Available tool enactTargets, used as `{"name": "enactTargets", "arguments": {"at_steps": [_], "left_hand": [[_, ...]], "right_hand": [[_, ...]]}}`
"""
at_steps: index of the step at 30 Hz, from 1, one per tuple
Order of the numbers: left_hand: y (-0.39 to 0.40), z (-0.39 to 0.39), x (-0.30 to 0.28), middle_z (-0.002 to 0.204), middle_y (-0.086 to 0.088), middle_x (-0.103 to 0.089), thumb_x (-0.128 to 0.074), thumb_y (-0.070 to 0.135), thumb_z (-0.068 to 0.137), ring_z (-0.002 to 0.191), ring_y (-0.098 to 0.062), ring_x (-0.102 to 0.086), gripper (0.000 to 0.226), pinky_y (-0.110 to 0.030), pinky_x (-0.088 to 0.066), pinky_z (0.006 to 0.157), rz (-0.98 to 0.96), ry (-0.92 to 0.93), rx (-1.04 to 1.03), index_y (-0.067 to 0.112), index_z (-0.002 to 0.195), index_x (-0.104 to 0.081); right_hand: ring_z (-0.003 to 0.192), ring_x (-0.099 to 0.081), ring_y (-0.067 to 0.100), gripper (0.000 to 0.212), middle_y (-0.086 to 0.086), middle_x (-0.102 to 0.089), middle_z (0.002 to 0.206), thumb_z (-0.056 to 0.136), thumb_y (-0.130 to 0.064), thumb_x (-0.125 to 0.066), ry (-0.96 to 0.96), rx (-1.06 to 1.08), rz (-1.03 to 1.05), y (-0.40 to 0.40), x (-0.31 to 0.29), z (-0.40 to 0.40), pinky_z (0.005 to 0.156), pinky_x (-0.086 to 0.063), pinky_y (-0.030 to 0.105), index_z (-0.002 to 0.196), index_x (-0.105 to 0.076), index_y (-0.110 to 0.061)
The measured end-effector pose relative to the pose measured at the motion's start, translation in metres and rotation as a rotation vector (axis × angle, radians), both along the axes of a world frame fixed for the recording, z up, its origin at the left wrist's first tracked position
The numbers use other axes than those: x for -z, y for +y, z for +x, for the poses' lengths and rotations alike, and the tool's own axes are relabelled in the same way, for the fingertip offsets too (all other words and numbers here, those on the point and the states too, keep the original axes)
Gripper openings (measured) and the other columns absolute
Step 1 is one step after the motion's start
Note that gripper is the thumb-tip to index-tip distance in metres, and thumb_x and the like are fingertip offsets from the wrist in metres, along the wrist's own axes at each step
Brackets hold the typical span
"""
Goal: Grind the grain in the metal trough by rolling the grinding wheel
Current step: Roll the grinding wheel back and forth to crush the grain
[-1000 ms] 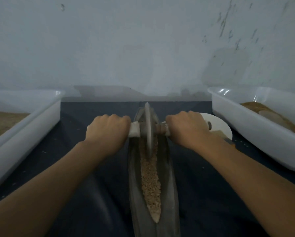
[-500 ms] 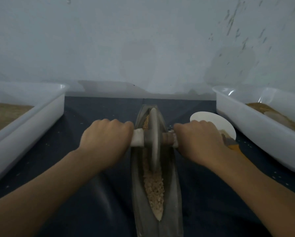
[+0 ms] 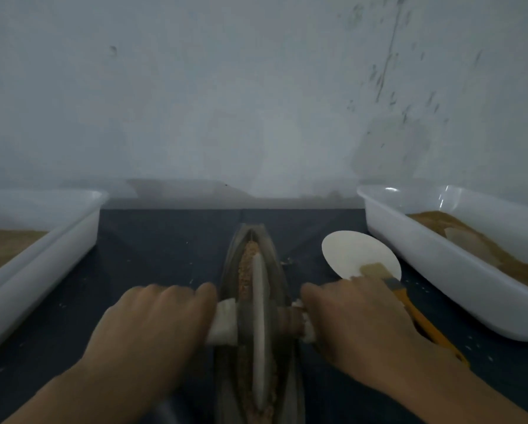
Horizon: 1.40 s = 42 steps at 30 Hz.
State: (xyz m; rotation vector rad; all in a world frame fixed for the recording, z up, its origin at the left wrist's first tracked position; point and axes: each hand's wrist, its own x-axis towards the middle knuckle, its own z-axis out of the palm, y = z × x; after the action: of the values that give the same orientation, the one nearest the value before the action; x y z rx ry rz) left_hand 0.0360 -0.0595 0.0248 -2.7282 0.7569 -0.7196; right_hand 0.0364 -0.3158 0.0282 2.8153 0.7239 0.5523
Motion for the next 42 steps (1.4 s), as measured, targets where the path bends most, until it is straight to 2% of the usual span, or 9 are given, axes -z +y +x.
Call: {"name": "enactTargets", "arguments": {"at_steps": [8, 16, 20, 22, 24, 28, 31, 38, 42], "left_hand": [[-0.018, 0.062, 0.004, 0.072, 0.008, -0.052, -0.059, 0.030, 0.083, 0.059, -0.016, -0.051, 0.028, -0.030, -0.029, 0.053, -0.053, -0.088, -0.213, 0.027, 0.080, -0.031], [-0.009, 0.031, 0.004, 0.065, 0.008, -0.032, -0.061, 0.034, 0.082, 0.055, -0.013, -0.034, 0.036, -0.029, -0.028, 0.054, -0.106, 0.067, -0.182, 0.031, 0.080, -0.025], [-0.003, -0.012, -0.001, 0.050, 0.009, -0.042, -0.084, 0.033, 0.039, 0.037, -0.011, -0.033, 0.053, -0.024, -0.022, 0.041, -0.014, 0.043, -0.040, 0.029, 0.068, -0.039], [-0.004, -0.015, -0.004, 0.045, 0.008, -0.042, -0.086, 0.028, 0.026, 0.036, -0.010, -0.023, 0.058, -0.021, -0.014, 0.042, -0.009, 0.033, -0.052, 0.025, 0.063, -0.042], [-0.010, -0.004, -0.006, 0.050, 0.009, -0.038, -0.085, 0.029, 0.040, 0.043, -0.011, -0.021, 0.061, -0.022, -0.010, 0.045, 0.019, 0.048, -0.117, 0.026, 0.069, -0.032], [-0.017, 0.048, 0.006, 0.065, 0.007, -0.044, -0.060, 0.027, 0.081, 0.055, -0.018, -0.047, 0.032, -0.030, -0.029, 0.052, -0.082, -0.078, -0.197, 0.026, 0.077, -0.028], [-0.020, 0.072, 0.003, 0.066, 0.007, -0.046, -0.059, 0.027, 0.083, 0.057, -0.018, -0.048, 0.031, -0.031, -0.028, 0.054, -0.099, -0.073, -0.220, 0.026, 0.077, -0.028], [-0.007, 0.022, 0.005, 0.064, 0.009, -0.028, -0.061, 0.041, 0.078, 0.055, -0.010, -0.030, 0.048, -0.029, -0.025, 0.055, -0.056, 0.109, -0.205, 0.035, 0.074, -0.014], [-0.003, -0.006, 0.000, 0.071, 0.013, -0.034, -0.056, 0.048, 0.077, 0.062, -0.006, -0.035, 0.038, -0.029, -0.028, 0.058, -0.083, 0.224, -0.176, 0.040, 0.078, -0.019]], "right_hand": [[0.068, -0.056, 0.024, 0.026, -0.003, -0.054, 0.072, 0.084, -0.030, -0.056, -0.018, 0.154, 0.049, 0.015, 0.001, 0.069, 0.058, -0.034, 0.034, 0.076, -0.031, -0.028], [0.060, -0.041, 0.018, 0.029, -0.004, -0.052, 0.071, 0.085, -0.031, -0.058, 0.015, 0.095, -0.019, 0.016, -0.011, 0.035, 0.059, -0.031, 0.032, 0.079, -0.029, -0.029], [0.039, -0.042, 0.013, 0.060, -0.007, -0.038, 0.047, 0.051, -0.033, -0.082, -0.036, -0.017, -0.004, 0.008, -0.009, -0.006, 0.042, -0.034, 0.029, 0.069, -0.025, -0.031], [0.043, -0.048, 0.014, 0.059, -0.008, -0.039, 0.049, 0.053, -0.034, -0.081, -0.023, 0.020, -0.021, 0.008, -0.008, -0.008, 0.044, -0.040, 0.031, 0.071, -0.025, -0.031], [0.058, -0.050, 0.014, 0.044, -0.010, -0.034, 0.059, 0.076, -0.038, -0.065, 0.015, 0.100, -0.018, 0.007, 0.001, 0.007, 0.056, -0.039, 0.031, 0.071, -0.022, -0.032], [0.052, -0.041, 0.019, 0.033, -0.007, -0.038, 0.057, 0.080, -0.029, -0.061, -0.095, 0.124, 0.007, 0.013, 0.004, 0.054, 0.050, -0.025, 0.028, 0.072, -0.029, -0.027], [0.066, -0.056, 0.025, 0.024, 0.000, -0.059, 0.076, 0.083, -0.024, -0.056, -0.082, 0.184, 0.015, 0.020, -0.001, 0.079, 0.054, -0.031, 0.033, 0.077, -0.032, -0.024], [0.063, -0.049, 0.017, 0.021, -0.006, -0.049, 0.072, 0.086, -0.034, -0.058, 0.064, 0.085, -0.004, 0.016, -0.011, 0.018, 0.059, -0.033, 0.030, 0.085, -0.038, -0.029], [0.073, -0.057, 0.020, 0.037, -0.005, -0.056, 0.080, 0.084, -0.036, -0.055, 0.137, 0.122, -0.055, 0.016, -0.017, -0.009, 0.048, -0.018, 0.027, 0.071, -0.021, -0.028]]}}
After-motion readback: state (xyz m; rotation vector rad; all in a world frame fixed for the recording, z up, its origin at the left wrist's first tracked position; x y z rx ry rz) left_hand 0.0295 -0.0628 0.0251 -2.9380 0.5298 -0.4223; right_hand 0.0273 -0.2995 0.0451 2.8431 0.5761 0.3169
